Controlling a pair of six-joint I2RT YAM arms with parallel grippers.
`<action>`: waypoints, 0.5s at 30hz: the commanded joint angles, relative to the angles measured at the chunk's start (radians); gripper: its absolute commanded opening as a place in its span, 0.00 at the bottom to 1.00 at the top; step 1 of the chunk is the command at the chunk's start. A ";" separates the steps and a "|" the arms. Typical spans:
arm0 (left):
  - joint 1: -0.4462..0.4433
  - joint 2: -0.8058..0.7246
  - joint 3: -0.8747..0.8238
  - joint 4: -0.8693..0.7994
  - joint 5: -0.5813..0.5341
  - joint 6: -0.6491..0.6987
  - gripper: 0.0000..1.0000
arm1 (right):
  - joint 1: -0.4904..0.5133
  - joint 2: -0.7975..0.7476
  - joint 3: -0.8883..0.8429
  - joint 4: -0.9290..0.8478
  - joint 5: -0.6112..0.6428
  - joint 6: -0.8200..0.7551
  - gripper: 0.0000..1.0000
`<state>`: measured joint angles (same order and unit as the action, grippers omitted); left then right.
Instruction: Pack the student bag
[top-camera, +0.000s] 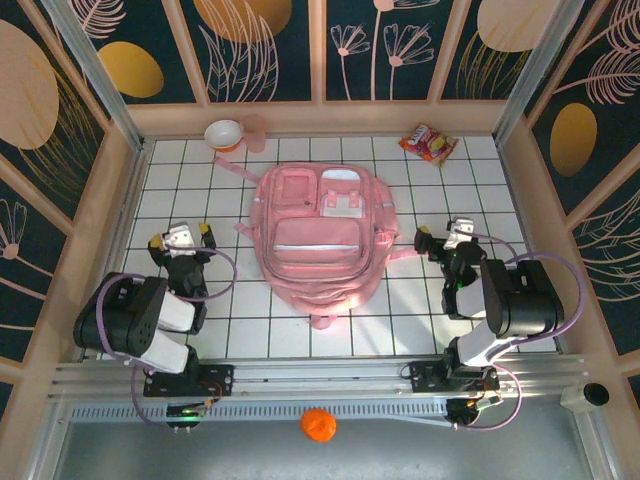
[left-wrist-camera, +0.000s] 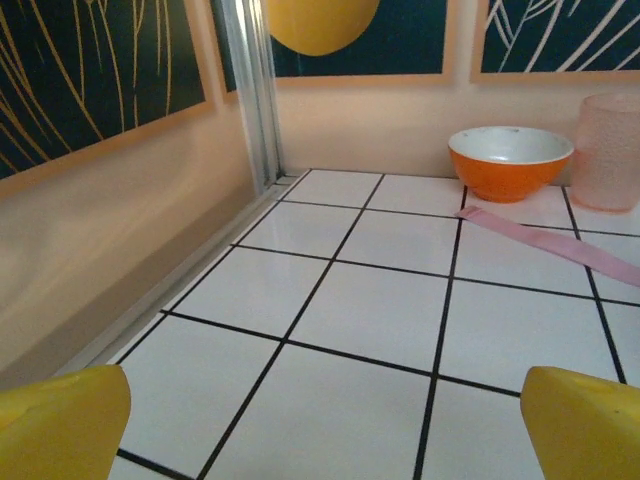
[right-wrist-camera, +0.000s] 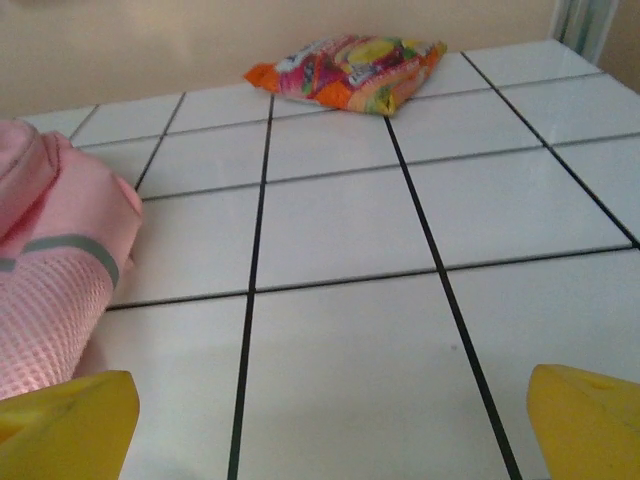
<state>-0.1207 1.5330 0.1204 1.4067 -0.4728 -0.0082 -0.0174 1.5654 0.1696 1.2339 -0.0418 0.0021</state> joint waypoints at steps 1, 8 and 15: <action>0.080 -0.012 0.104 -0.106 0.150 -0.098 0.99 | -0.033 0.000 0.055 0.084 -0.037 0.015 0.99; 0.092 -0.015 0.094 -0.097 0.163 -0.108 0.99 | -0.031 -0.001 0.054 0.085 -0.032 0.012 0.99; 0.091 -0.015 0.094 -0.095 0.161 -0.107 0.99 | -0.032 -0.001 0.055 0.085 -0.033 0.013 0.99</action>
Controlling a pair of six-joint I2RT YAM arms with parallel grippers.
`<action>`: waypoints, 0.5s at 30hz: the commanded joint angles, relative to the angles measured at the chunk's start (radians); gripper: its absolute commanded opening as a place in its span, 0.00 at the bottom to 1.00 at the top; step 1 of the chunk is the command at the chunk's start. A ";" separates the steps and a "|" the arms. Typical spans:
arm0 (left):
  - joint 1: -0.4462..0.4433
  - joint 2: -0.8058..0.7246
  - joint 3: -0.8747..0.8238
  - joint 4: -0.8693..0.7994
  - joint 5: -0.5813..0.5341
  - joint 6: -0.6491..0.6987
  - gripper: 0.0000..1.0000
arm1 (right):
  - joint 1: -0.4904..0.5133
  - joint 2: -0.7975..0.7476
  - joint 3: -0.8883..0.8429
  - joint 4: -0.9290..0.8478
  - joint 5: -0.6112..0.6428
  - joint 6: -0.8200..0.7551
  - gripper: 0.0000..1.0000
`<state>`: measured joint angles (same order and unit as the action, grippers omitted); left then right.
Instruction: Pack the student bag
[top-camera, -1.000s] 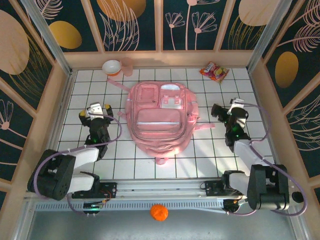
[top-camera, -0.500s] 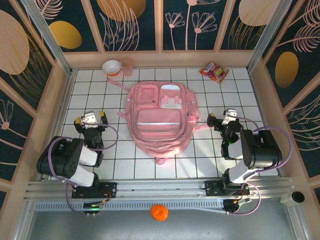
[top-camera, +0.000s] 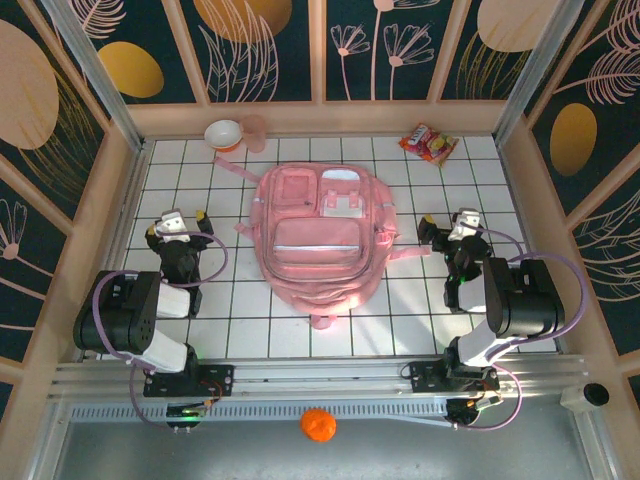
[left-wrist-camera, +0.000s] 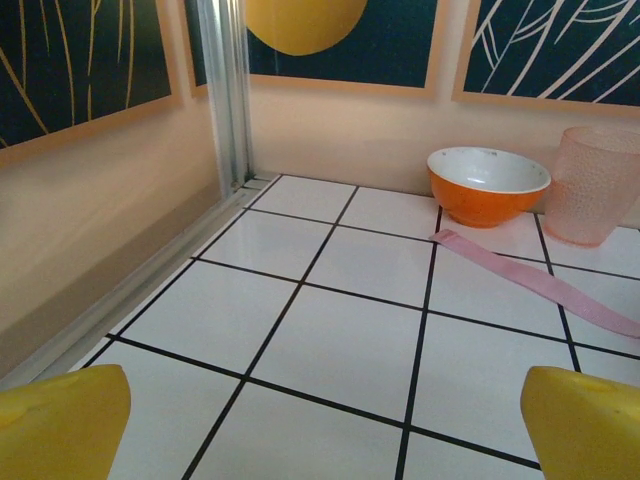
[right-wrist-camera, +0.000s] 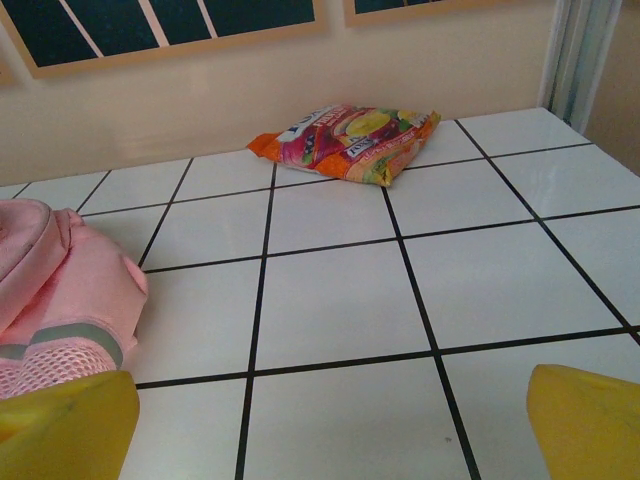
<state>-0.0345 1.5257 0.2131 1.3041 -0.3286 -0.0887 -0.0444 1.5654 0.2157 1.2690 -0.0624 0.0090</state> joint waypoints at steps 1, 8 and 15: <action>0.005 -0.007 0.002 0.008 0.017 -0.026 0.99 | -0.005 -0.001 0.009 0.050 -0.012 0.005 0.99; 0.005 -0.007 0.002 0.008 0.018 -0.026 0.99 | -0.003 -0.001 0.009 0.050 -0.011 0.005 0.99; 0.005 -0.006 0.002 0.008 0.018 -0.027 0.99 | -0.003 -0.001 0.010 0.045 -0.011 0.006 0.99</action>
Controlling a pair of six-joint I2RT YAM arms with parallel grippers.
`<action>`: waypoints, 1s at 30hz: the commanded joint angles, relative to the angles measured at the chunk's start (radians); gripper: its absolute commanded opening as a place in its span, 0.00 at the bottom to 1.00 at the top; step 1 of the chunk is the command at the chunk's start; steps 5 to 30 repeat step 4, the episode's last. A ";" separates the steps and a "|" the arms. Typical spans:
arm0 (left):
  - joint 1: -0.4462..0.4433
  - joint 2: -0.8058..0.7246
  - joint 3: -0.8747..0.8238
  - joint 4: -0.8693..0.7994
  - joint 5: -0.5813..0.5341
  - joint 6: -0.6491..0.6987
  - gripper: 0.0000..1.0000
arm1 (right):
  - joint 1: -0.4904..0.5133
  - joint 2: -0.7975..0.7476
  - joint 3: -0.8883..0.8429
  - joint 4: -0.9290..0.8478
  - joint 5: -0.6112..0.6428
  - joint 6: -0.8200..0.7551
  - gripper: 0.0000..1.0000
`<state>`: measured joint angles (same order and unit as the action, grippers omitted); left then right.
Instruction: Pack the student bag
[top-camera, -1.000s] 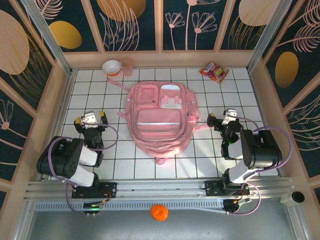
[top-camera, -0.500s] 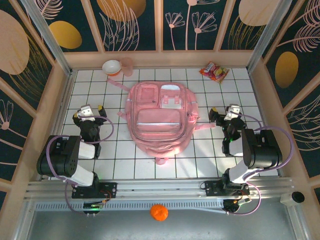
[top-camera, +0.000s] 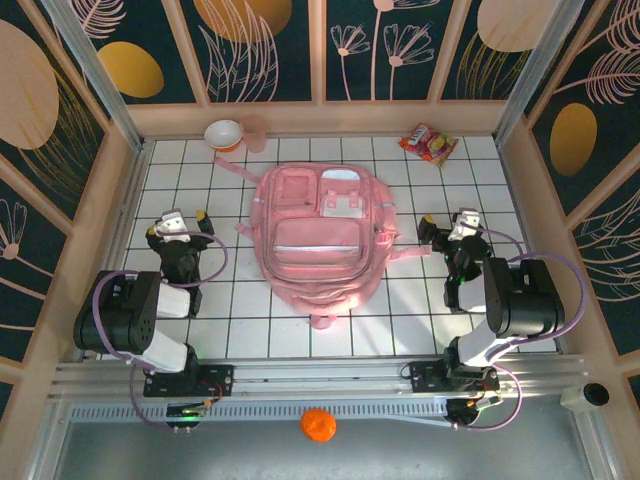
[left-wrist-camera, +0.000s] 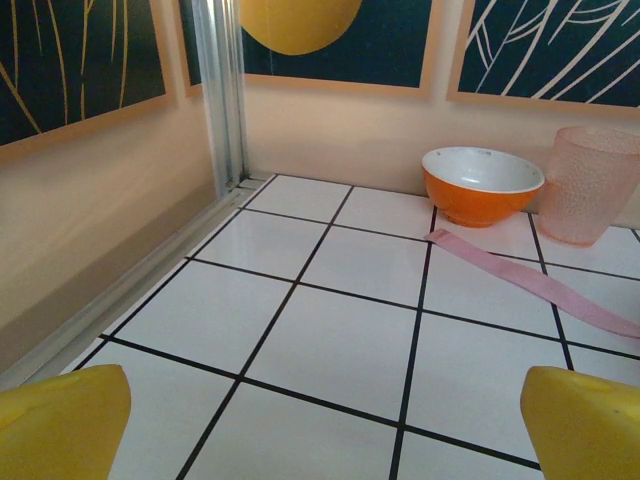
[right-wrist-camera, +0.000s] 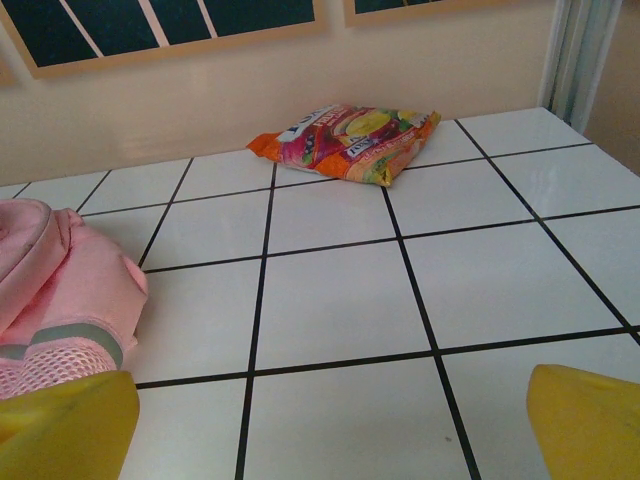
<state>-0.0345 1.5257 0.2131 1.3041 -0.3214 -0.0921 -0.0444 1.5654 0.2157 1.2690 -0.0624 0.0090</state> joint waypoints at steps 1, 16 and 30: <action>0.005 -0.006 0.002 0.008 0.010 -0.023 0.99 | -0.003 0.000 0.010 0.047 -0.011 0.005 0.99; 0.005 -0.007 0.002 0.008 0.010 -0.023 0.99 | -0.002 -0.001 0.009 0.049 -0.012 0.005 0.99; 0.005 -0.007 0.002 0.008 0.010 -0.023 0.99 | -0.002 -0.001 0.009 0.049 -0.012 0.005 0.99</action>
